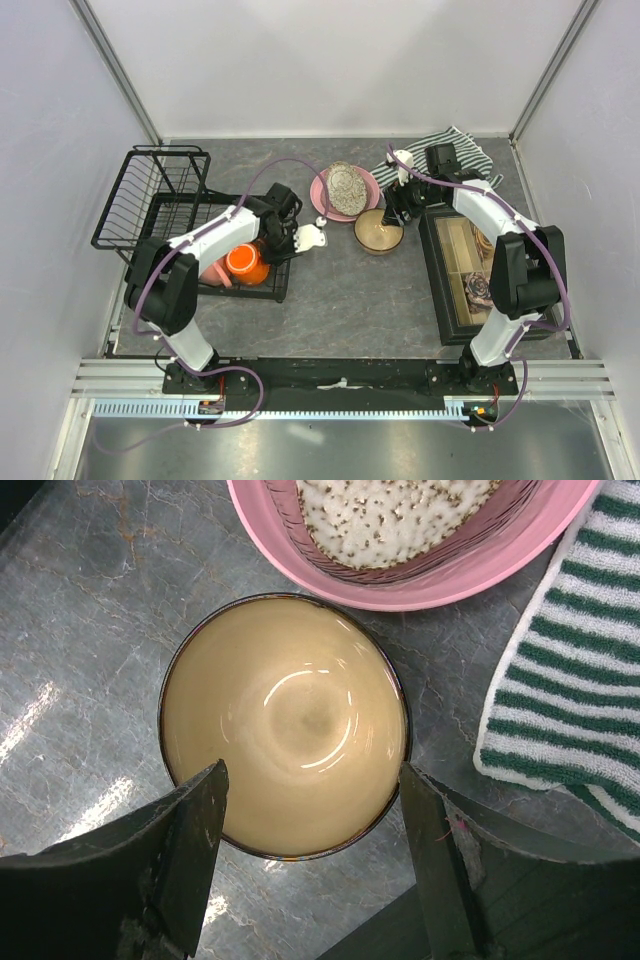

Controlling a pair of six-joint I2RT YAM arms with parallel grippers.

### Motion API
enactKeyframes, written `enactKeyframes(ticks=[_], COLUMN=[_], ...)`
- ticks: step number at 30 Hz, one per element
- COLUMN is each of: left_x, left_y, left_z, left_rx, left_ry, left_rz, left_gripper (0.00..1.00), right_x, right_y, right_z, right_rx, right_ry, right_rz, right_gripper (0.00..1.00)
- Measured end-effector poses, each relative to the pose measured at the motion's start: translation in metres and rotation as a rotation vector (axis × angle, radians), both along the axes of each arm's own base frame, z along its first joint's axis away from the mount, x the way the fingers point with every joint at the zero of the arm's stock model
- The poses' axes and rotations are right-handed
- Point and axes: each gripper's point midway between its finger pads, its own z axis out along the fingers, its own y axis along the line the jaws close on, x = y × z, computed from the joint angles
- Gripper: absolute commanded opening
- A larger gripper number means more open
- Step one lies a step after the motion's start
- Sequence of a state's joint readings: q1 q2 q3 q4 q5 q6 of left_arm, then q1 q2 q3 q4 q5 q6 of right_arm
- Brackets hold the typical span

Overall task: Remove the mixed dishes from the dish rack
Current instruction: Pick up the cup from the dish rack.

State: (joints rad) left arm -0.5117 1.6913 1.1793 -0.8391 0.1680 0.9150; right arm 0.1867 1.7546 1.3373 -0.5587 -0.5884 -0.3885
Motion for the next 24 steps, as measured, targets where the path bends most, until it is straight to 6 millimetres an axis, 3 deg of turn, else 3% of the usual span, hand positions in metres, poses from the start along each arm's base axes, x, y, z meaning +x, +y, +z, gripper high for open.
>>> enactKeyframes(ticks=[7, 17, 24], left_x=[0.014, 0.010, 0.005], left_y=[-0.013, -0.011, -0.008], left_z=[0.029, 0.039, 0.058], left_rx=[-0.054, -0.057, -0.075], left_ry=[-0.050, -0.047, -0.078], left_rz=[0.001, 0.000, 0.003], left_gripper=[0.02, 0.02, 0.02], right_x=[0.000, -0.001, -0.001], right_y=[0.000, 0.001, 0.001], right_z=[-0.002, -0.003, -0.005], right_rx=[0.002, 0.004, 0.003], right_ry=[0.005, 0.011, 0.017], right_rz=[0.002, 0.004, 0.003], right_gripper=[0.77, 0.77, 0.77])
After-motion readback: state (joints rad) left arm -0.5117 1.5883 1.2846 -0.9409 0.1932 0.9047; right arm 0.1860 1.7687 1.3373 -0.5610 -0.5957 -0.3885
